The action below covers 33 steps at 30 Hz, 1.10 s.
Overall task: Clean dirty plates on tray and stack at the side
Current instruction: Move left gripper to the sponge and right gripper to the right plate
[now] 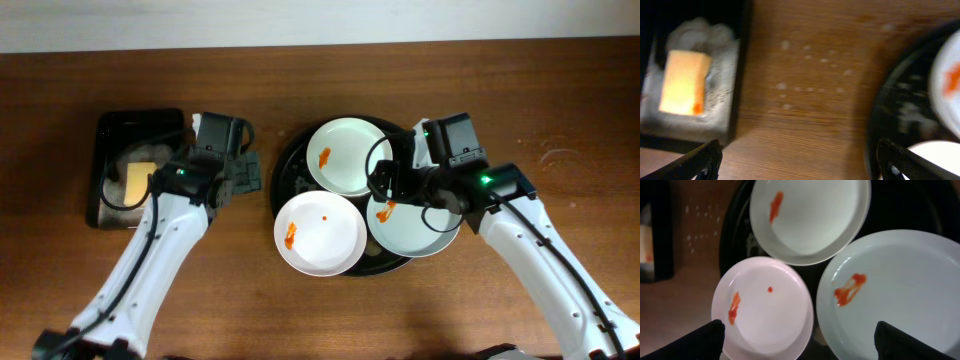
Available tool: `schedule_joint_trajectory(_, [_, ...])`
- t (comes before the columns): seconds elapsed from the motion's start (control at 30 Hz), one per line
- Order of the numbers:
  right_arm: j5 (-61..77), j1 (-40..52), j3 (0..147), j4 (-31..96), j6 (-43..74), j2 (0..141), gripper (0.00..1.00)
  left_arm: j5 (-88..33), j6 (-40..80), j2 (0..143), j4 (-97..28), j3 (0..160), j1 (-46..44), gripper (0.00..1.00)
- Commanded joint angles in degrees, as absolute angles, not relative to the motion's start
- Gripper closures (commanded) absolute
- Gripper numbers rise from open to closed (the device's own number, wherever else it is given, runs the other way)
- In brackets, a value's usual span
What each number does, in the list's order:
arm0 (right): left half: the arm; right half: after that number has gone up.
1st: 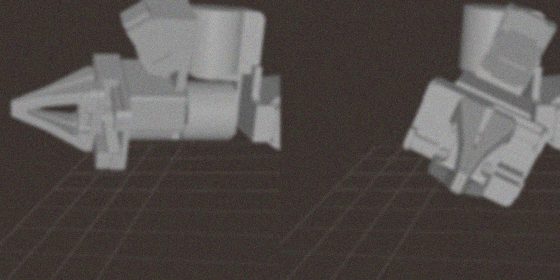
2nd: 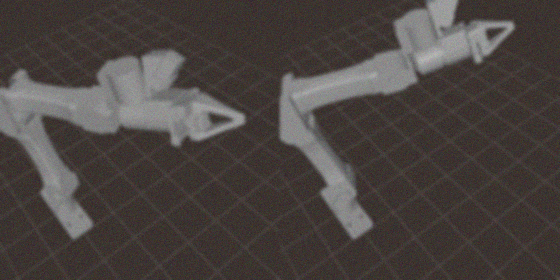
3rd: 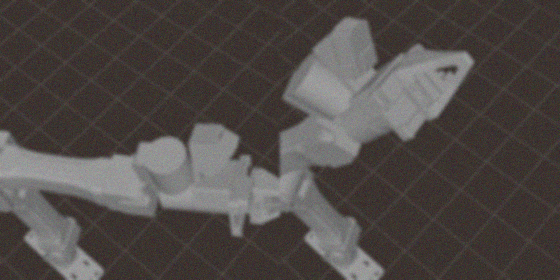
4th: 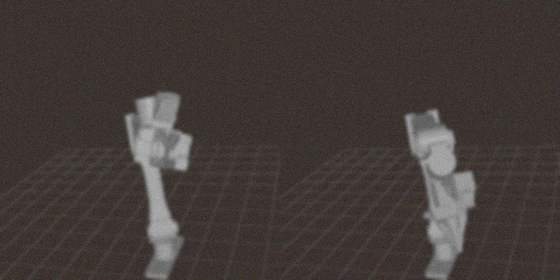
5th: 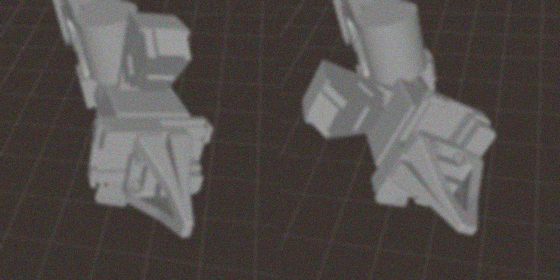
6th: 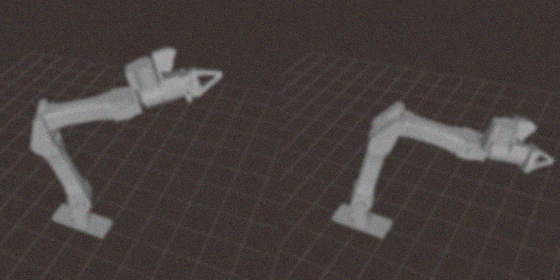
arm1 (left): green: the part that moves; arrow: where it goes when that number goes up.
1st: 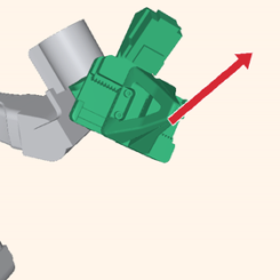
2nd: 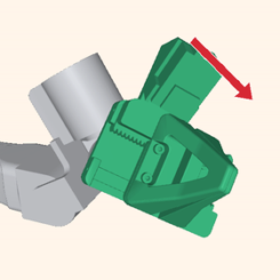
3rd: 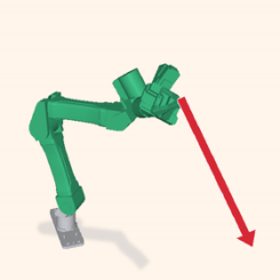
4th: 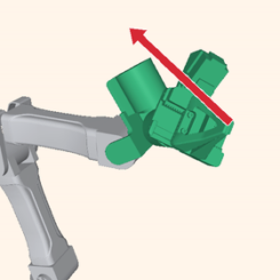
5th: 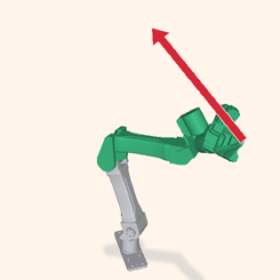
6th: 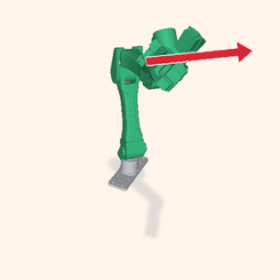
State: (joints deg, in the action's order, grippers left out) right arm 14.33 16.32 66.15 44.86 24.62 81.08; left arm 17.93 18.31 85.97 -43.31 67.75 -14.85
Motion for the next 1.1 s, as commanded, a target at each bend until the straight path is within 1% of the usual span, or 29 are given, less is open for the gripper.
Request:
schedule_joint_trajectory(0.0, [12.9, 14.5, 67.1, 45.1, 26.2, 81.2, 0.04, 27.5, 20.2, 88.1, -41.6, 68.6, -11.7, 0.09])
schedule_joint_trajectory(0.03, [12.9, 14.5, 67.1, 45.2, 26.2, 81.2, 0.04, 27.5, 20.2, 88.2, -41.4, 68.6, -10.0, 0.16])
schedule_joint_trajectory(0.1, [12.8, 14.5, 67.1, 45.4, 26.2, 81.2, 0.04, 25.9, 20.0, 88.2, -39.8, 68.6, -4.6, 0.18])
schedule_joint_trajectory(0.17, [12.8, 14.6, 67.1, 45.4, 26.2, 81.2, 0.04, 22.5, 17.2, 89.1, -38.0, 68.6, 0.4, 0.25])
schedule_joint_trajectory(0.2, [12.8, 14.6, 67.1, 45.4, 26.2, 81.2, 0.04, 20.6, 17.0, 89.7, -38.2, 68.6, 2.5, 0.31])
schedule_joint_trajectory(0.33, [12.8, 14.6, 67.1, 45.5, 26.2, 81.2, 0.04, 20.8, 17.6, 90.0, -41.4, 68.6, 4.8, 0.32])
schedule_joint_trajectory(0.4, [12.8, 14.6, 67.1, 45.8, 26.2, 81.2, 0.04, 20.8, 21.3, 89.9, -45.1, 68.6, 6.7, 0.32])
schedule_joint_trajectory(0.43, [12.8, 14.6, 67.1, 46.5, 26.2, 81.2, 0.04, 20.2, 21.5, 89.8, -46.5, 68.6, 8.3, 0.32])
schedule_joint_trajectory(0.53, [12.8, 14.6, 67.1, 50.7, 26.0, 80.9, 0.04, 19.3, 21.4, 88.3, -50.3, 68.6, 9.0, 0.31])
schedule_joint_trajectory(0.6, [12.2, 14.5, 67.1, 51.5, 26.0, 78.8, 0.01, 19.2, 21.6, 86.3, -51.8, 68.6, 9.0, 0.31])
schedule_joint_trajectory(0.63, [11.0, 14.5, 67.1, 51.5, 26.0, 77.5, 0.01, 19.2, 21.6, 85.2, -51.4, 68.6, 9.4, 0.31])
schedule_joint_trajectory(0.67, [9.9, 14.5, 67.1, 51.5, 26.0, 75.9, 0.01, 18.6, 20.6, 84.3, -50.3, 68.6, 9.6, 0.27])
schedule_joint_trajectory(0.7, [9.8, 14.5, 67.1, 51.5, 26.0, 74.6, 0.01, 15.6, 15.7, 84.2, -47.9, 68.6, 9.6, 0.26])
schedule_joint_trajectory(0.73, [9.8, 14.5, 67.1, 51.5, 26.0, 73.8, 0.01, 14.7, 13.9, 84.7, -45.7, 68.2, 9.6, 0.26])
schedule_joint_trajectory(0.77, [9.8, 14.5, 67.1, 51.5, 26.0, 73.6, 0.01, 14.8, 12.6, 85.5, -42.9, 67.3, 9.6, 0.26])
schedule_joint_trajectory(0.83, [9.8, 14.5, 67.1, 51.7, 26.0, 74.0, 0.01, 14.8, 9.5, 87.9, -39.5, 66.6, 9.6, 0.30])
schedule_joint_trajectory(0.9, [9.8, 14.5, 67.1, 51.7, 26.0, 74.7, 0.01, 15.1, 2.1, 91.6, -36.0, 66.6, 9.6, 0.32])
schedule_joint_trajectory(0.93, [9.8, 14.5, 67.1, 51.7, 26.0, 75.0, 0.01, 16.5, 0.6, 93.6, -35.3, 66.6, 9.8, 0.32])
schedule_joint_trajectory(1.07, [9.8, 14.5, 67.1, 51.9, 26.0, 75.2, 0.01, 17.1, 0.4, 99.7, -35.0, 66.6, 11.7, 0.33])
